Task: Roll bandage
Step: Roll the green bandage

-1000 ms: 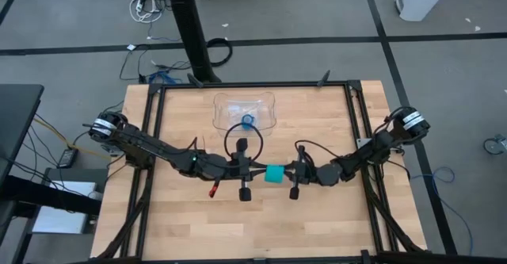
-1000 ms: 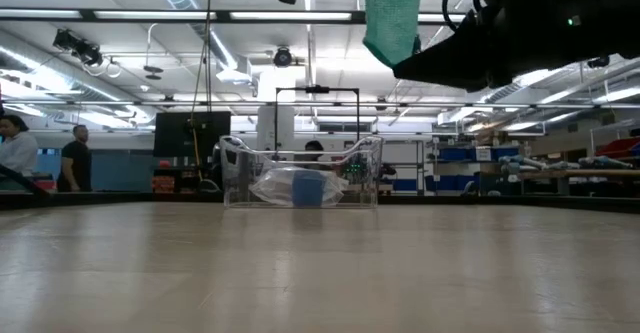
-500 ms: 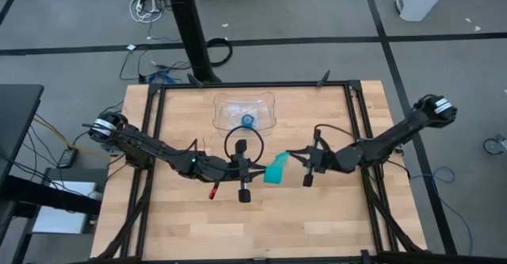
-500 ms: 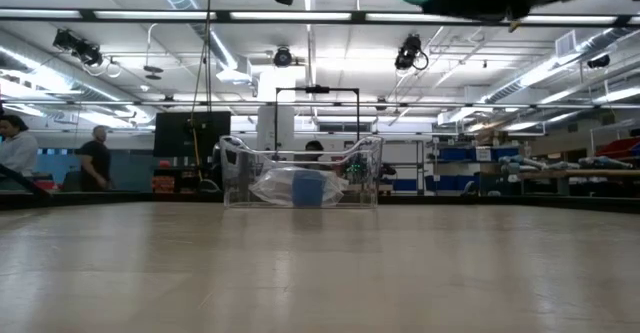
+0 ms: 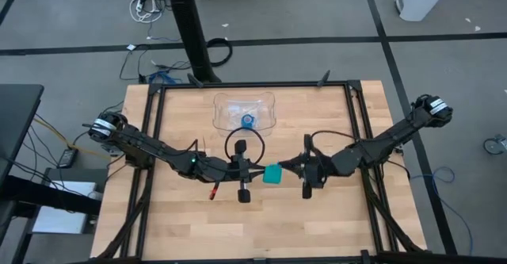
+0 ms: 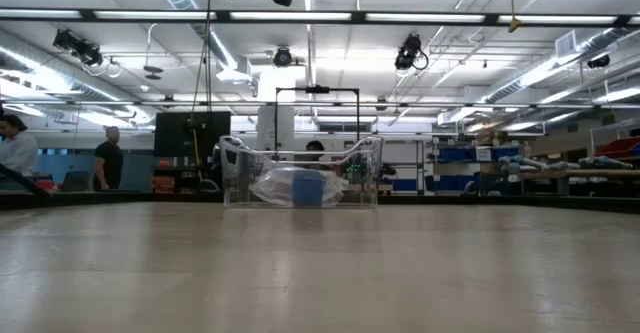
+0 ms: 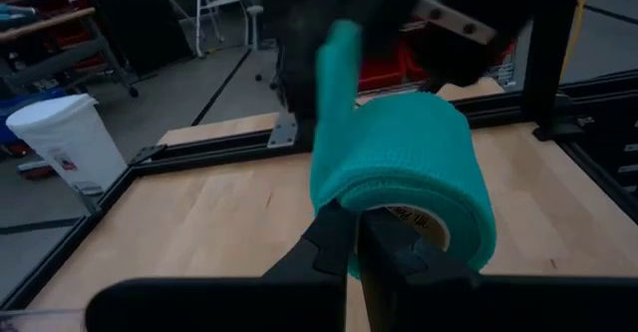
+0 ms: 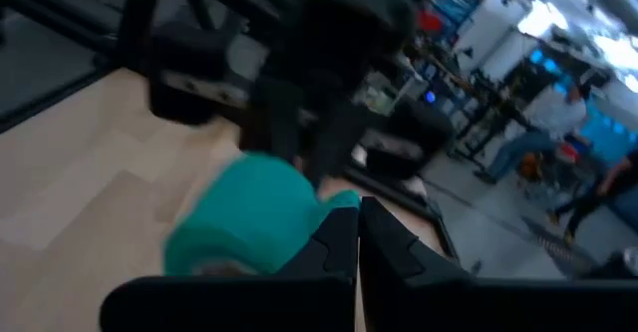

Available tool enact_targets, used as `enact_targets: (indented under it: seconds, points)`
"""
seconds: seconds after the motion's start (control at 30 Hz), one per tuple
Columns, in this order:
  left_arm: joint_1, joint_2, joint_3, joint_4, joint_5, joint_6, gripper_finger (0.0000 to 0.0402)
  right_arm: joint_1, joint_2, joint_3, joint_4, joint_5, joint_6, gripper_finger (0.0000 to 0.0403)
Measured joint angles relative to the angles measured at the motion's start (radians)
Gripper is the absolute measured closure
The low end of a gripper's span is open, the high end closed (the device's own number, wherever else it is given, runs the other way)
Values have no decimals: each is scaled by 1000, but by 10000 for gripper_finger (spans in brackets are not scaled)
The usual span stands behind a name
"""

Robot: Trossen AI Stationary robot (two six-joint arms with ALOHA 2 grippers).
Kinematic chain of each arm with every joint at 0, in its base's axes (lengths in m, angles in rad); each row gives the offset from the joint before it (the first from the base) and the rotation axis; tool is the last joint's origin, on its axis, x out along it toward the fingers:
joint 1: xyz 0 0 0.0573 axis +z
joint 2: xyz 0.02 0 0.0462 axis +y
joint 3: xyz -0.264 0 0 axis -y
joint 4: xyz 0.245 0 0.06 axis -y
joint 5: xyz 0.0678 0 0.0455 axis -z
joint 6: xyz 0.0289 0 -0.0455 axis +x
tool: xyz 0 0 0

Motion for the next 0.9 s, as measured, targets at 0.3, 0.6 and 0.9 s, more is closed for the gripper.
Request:
enact_targets:
  seconds: [0.3,0.6,0.9]
  points:
    - [-2,4,-2,-6,-13,44,385,76,202,108,-8,142,-64,333]
    - [-6,3,-2,15,-19,57,385,113,217,120,20,234,-56,242]
    - [-7,-3,1,27,-7,84,385,119,198,130,21,86,-128,242]
